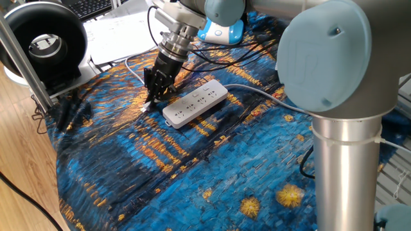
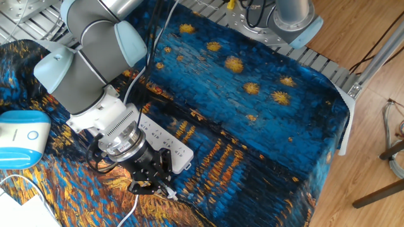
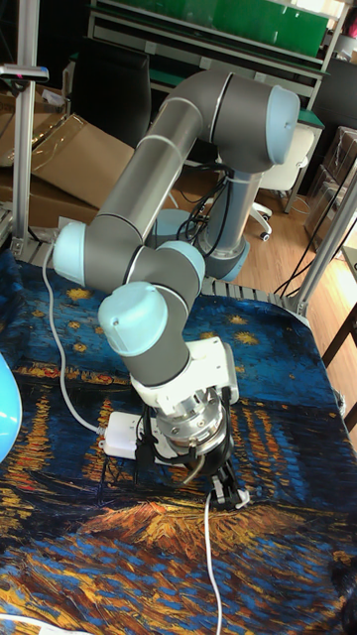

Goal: Plug in the power cord of the desk lamp, turn on the socket, and light up the desk lamp

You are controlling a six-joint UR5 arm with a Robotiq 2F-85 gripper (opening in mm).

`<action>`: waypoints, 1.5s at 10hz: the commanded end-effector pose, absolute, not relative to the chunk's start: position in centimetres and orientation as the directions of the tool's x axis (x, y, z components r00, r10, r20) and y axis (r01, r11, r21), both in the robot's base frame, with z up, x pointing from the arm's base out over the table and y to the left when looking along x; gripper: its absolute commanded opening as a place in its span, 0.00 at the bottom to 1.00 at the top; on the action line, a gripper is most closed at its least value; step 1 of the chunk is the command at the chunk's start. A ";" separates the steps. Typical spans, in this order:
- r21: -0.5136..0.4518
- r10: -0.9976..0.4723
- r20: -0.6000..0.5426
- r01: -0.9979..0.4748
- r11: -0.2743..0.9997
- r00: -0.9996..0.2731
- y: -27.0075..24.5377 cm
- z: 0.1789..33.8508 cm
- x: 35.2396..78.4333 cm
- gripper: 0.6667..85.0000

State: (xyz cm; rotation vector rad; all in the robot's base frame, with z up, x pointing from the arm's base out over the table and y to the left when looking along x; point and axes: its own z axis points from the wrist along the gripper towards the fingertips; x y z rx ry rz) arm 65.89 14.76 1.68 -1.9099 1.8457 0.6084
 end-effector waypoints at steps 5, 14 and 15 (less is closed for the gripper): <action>0.141 -0.924 -0.376 -0.990 0.010 -0.063 11.0 6.2 62.4 0.01; 0.119 -0.983 -0.006 -0.976 0.181 -0.183 1.5 7.4 58.9 0.01; 0.133 -0.984 -0.014 -0.975 0.176 -0.179 1.9 7.5 58.5 0.01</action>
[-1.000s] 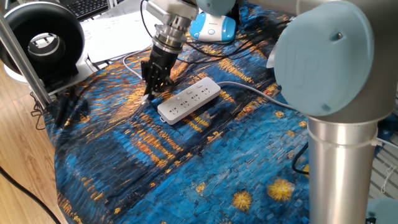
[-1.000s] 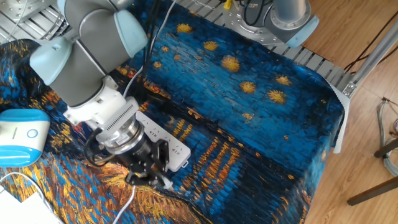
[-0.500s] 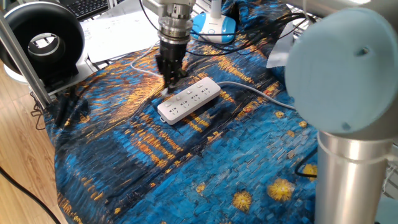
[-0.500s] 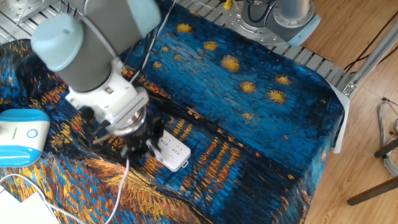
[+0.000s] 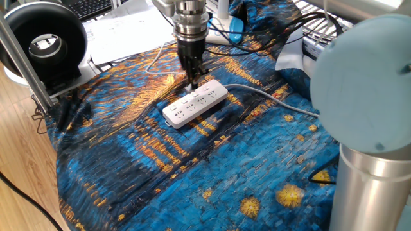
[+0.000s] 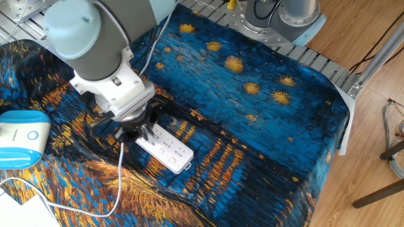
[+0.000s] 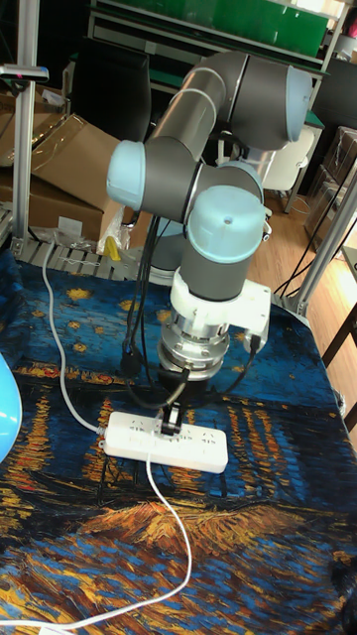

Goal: Plug in the power cord of the desk lamp, turn on the socket, and light up the desk lamp

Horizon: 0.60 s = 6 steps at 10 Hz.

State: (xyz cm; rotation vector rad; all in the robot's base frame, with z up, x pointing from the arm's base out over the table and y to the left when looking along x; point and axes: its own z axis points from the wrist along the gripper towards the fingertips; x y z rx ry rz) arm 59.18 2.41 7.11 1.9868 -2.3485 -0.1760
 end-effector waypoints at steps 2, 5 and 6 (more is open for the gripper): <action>0.147 -0.976 -0.008 -0.966 0.214 -0.218 1.9 7.5 58.2 0.01; 0.116 -0.976 0.016 -0.969 0.216 -0.216 1.1 7.4 58.8 0.01; 0.125 -0.978 0.025 -0.970 0.206 -0.205 0.9 7.5 58.5 0.01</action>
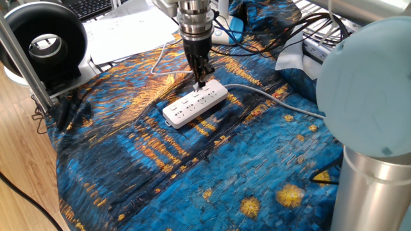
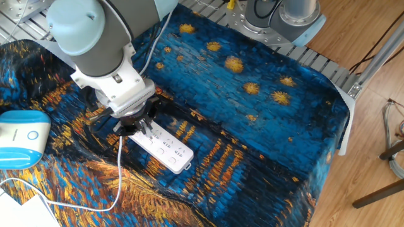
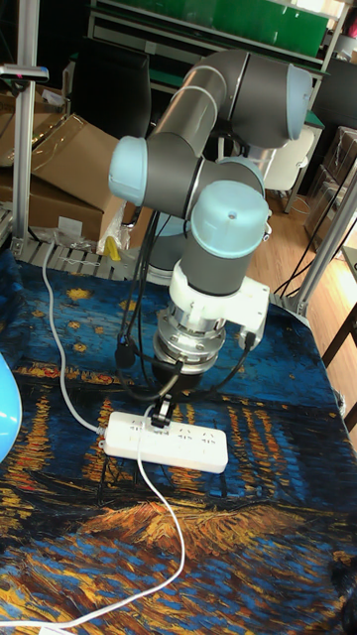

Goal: Plug in the power cord of the desk lamp, turn on the socket, and light up the desk lamp

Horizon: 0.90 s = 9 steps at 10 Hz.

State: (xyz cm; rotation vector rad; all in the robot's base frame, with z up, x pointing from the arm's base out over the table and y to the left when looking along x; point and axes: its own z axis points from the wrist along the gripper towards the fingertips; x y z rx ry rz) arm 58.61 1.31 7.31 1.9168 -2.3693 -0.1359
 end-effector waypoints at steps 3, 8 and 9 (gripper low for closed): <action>0.132 -0.980 0.056 -0.971 0.198 -0.193 0.7 7.7 57.4 0.01; 0.085 -0.988 0.039 -0.984 0.154 -0.152 2.4 7.1 58.1 0.01; 0.073 -0.990 0.064 -0.989 0.127 -0.123 1.7 7.1 58.3 0.01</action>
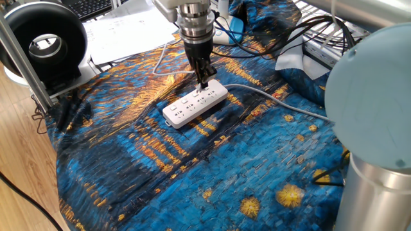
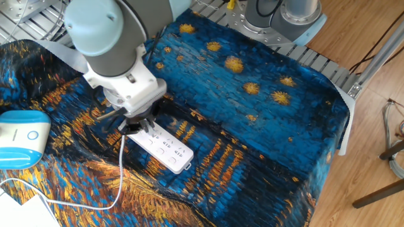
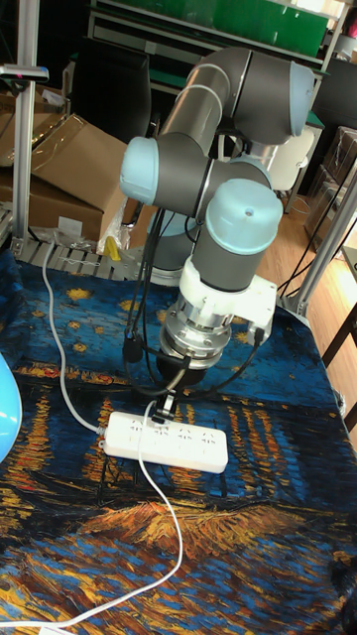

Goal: Plug in the power cord of the desk lamp, turn on the socket, and light up the desk lamp

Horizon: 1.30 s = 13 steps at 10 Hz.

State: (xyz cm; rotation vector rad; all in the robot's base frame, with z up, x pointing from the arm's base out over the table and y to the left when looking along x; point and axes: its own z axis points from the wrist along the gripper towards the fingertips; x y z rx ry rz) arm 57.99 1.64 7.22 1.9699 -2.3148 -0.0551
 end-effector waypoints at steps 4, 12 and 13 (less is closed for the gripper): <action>0.076 -0.987 0.108 -0.989 0.124 -0.115 1.1 6.6 57.8 0.01; 0.081 -0.982 0.138 -0.986 0.144 -0.132 1.6 6.4 57.2 0.01; 0.090 -0.983 0.146 -0.988 0.124 -0.110 0.7 6.7 57.6 0.01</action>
